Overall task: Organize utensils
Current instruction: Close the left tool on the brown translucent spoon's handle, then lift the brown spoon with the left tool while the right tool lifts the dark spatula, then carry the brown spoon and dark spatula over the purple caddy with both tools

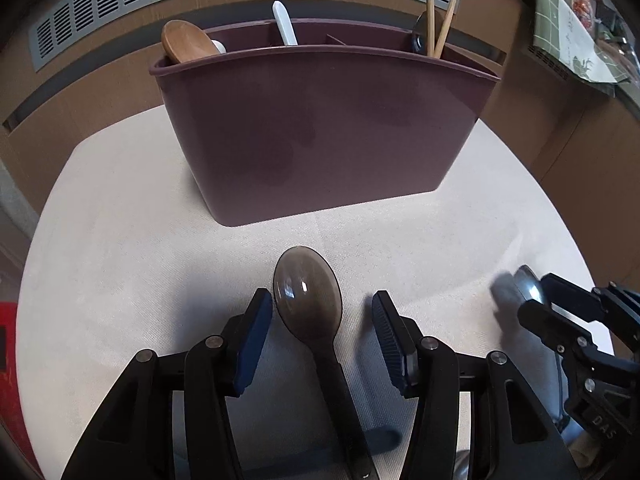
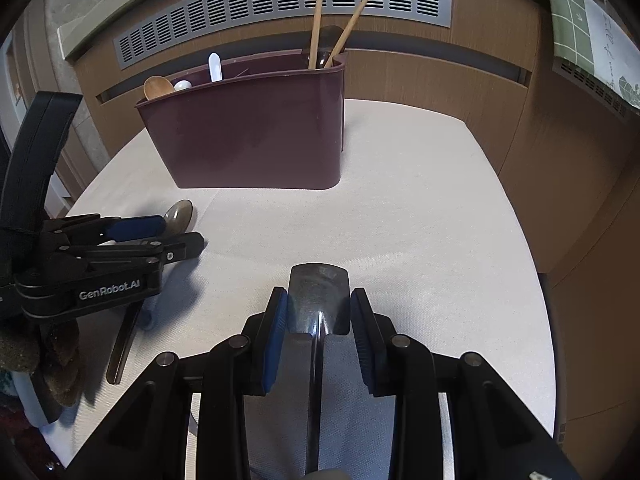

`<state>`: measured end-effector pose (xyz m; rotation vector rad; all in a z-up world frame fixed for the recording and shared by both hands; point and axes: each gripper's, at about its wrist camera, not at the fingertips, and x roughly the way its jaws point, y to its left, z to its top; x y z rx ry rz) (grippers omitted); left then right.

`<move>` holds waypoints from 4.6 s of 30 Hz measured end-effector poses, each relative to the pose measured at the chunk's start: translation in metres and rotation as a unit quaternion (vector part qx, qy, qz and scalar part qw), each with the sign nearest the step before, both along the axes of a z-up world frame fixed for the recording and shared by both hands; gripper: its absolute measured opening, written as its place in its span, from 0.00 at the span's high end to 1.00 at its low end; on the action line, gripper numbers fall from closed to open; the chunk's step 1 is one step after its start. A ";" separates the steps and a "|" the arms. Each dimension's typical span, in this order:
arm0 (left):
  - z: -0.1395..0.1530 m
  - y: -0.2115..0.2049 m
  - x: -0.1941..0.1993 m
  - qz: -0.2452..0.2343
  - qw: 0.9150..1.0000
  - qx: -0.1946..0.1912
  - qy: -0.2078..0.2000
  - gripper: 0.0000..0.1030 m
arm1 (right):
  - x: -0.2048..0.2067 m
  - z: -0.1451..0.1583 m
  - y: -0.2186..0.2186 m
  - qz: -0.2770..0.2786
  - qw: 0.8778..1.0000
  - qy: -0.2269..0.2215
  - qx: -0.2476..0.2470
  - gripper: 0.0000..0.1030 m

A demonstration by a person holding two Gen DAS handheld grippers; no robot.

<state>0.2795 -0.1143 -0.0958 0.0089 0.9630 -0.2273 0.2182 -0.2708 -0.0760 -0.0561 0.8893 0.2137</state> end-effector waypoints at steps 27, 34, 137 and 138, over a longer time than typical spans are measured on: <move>0.001 0.041 -0.056 -0.057 0.997 -0.054 0.023 0.66 | -0.015 -0.013 0.004 0.030 0.998 0.047 -0.003 0.65; 0.002 0.041 -0.059 -0.056 0.997 -0.048 0.029 0.65 | -0.006 -0.015 0.014 0.016 0.999 0.033 -0.003 0.63; 0.212 0.085 -0.077 -0.011 0.959 -0.120 -0.258 0.67 | 0.005 0.168 0.015 -0.005 0.974 -0.220 0.044 0.98; 0.218 0.087 -0.074 -0.011 0.956 -0.125 -0.265 0.67 | 0.009 0.179 0.015 -0.004 0.972 -0.231 0.040 0.98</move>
